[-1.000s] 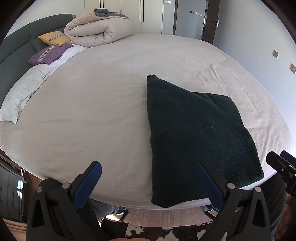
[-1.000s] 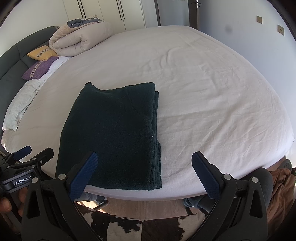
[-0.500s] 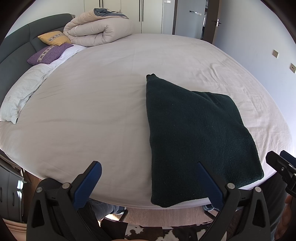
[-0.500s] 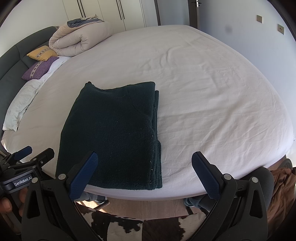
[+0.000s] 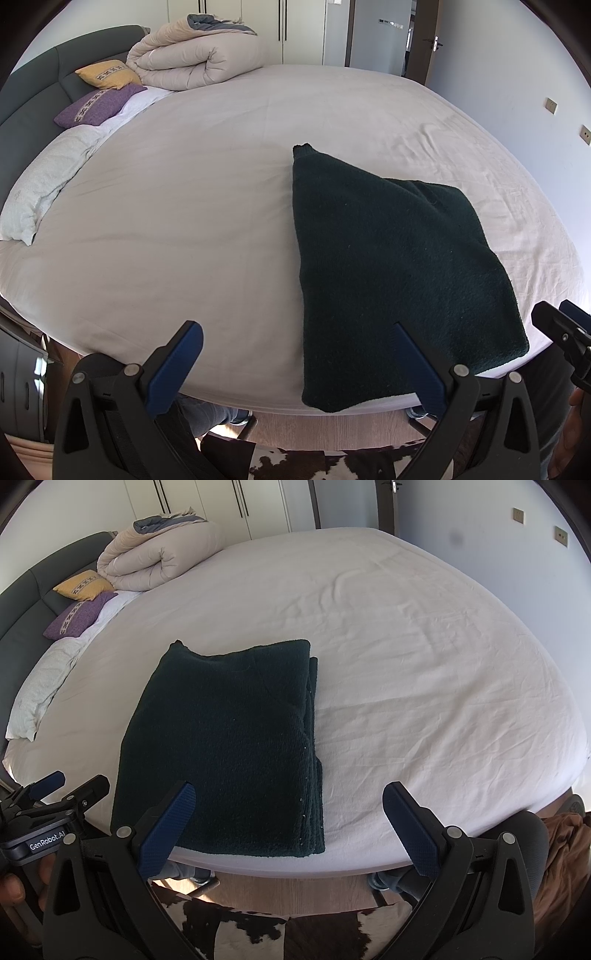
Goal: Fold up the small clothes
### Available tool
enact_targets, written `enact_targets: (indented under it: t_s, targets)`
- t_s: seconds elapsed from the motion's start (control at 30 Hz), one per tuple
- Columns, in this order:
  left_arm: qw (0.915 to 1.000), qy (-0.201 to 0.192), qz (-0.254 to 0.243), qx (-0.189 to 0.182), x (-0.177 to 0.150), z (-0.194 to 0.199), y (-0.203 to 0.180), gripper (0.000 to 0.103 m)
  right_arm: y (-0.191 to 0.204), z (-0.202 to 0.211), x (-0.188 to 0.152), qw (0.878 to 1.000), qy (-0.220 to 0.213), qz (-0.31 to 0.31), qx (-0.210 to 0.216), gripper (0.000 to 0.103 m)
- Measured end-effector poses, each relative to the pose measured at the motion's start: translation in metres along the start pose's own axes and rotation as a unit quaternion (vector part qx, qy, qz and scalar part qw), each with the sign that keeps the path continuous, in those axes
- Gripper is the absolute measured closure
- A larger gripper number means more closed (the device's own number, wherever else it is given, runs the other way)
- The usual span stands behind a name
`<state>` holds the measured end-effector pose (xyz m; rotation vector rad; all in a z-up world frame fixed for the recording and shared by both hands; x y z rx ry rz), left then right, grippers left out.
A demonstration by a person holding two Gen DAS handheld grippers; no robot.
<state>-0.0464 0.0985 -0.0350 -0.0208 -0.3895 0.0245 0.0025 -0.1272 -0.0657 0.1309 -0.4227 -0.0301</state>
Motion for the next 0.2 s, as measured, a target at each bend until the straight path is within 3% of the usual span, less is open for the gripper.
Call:
enact_targets:
  t_s: [0.2]
  targets:
    - [1.0, 0.002, 0.0, -0.002, 0.0001, -0.0002, 0.0029, 0.0, -0.0003, -0.0016, 0.0001, 1.0, 0.002, 0.0, 0.001, 0.0]
Point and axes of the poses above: each gripper's, at about its wrist camera, not at the fingertips, and z roughly against the way its jaws point, y to its left, x to its top, the point moved 4 cm from there along -z, roughly the way its jaws point, and after that the axes turned 13 degrees about y, right-handed, at the moved point
